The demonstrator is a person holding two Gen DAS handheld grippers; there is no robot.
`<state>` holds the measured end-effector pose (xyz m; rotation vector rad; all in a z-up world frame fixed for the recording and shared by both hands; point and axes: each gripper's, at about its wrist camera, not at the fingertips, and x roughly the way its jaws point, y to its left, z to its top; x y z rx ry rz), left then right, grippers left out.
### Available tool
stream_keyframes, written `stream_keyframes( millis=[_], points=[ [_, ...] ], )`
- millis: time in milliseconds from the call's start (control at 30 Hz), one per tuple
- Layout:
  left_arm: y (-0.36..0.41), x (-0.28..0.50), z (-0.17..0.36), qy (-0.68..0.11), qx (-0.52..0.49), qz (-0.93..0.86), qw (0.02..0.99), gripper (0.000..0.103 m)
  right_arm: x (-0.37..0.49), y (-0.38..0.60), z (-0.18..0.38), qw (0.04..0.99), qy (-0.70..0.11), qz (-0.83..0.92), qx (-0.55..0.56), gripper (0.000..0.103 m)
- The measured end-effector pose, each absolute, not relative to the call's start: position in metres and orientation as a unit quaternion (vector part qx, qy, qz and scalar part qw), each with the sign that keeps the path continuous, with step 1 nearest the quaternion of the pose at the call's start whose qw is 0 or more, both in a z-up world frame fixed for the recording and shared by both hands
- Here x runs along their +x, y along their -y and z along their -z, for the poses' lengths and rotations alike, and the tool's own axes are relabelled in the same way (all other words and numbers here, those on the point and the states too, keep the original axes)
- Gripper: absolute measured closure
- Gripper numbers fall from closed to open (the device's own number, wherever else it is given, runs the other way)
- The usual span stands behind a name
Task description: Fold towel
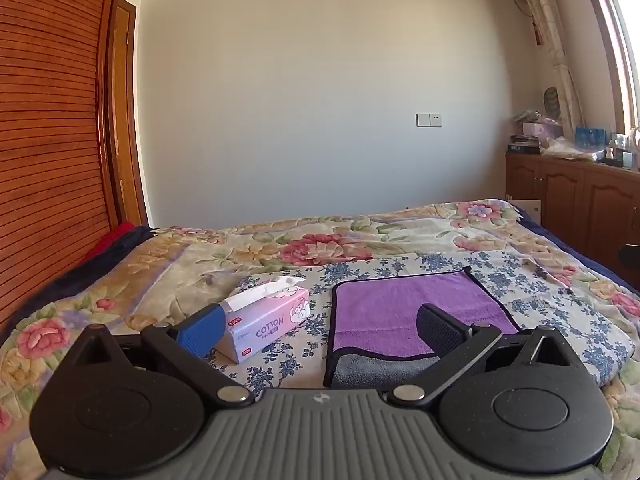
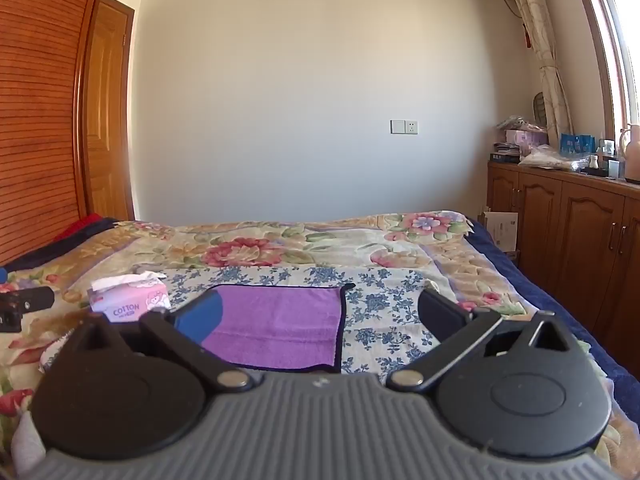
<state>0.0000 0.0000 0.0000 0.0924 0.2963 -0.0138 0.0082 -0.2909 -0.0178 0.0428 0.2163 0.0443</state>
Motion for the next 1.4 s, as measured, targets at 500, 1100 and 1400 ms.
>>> stream_keyframes(
  millis=[500,1100,1400],
  points=[
    [-0.0001,-0.0001,0.0000,-0.144,0.043,0.007,0.989,0.000,0.0078,0.2898,0.0175,0.994,-0.109,-0.021,0.018,0.000],
    [-0.0001,-0.0002,-0.0001,-0.143,0.042,0.007,0.989,0.000,0.0091,0.2878,0.0172,0.994,-0.110,-0.021,0.017,0.000],
    [-0.0002,-0.0002,-0.0001,-0.143,0.042,0.008,0.989,0.000,0.0097,0.2870,0.0174,0.994,-0.110,-0.022,0.017,0.000]
  ],
)
